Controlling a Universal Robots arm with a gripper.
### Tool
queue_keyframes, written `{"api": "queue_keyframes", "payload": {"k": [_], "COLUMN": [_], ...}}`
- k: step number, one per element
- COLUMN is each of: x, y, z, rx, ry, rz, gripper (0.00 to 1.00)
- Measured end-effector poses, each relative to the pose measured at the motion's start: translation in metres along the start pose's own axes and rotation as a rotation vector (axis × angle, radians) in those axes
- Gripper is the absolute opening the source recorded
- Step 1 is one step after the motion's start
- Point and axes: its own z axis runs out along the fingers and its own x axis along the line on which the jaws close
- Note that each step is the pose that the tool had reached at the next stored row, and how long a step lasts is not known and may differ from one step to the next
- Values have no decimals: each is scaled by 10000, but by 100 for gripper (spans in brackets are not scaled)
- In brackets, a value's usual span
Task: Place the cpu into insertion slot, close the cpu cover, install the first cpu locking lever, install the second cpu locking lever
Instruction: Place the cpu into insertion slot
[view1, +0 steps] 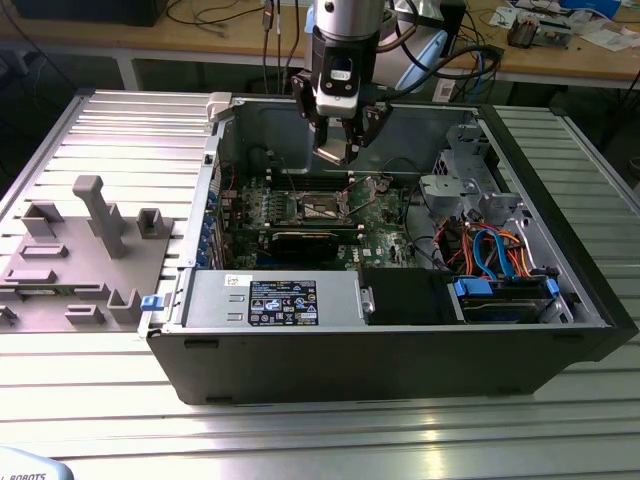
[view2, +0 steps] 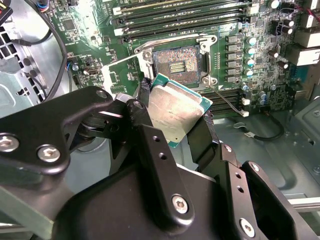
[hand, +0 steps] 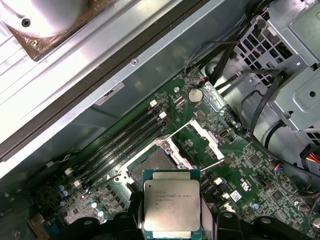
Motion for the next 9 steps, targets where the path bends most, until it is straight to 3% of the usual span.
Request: {"api": "queue_keyframes", "payload": {"k": [9], "x": [0], "y": [0], "z": [6], "rx": [2], "ry": [-6], "rz": [50], "gripper": [54]}}
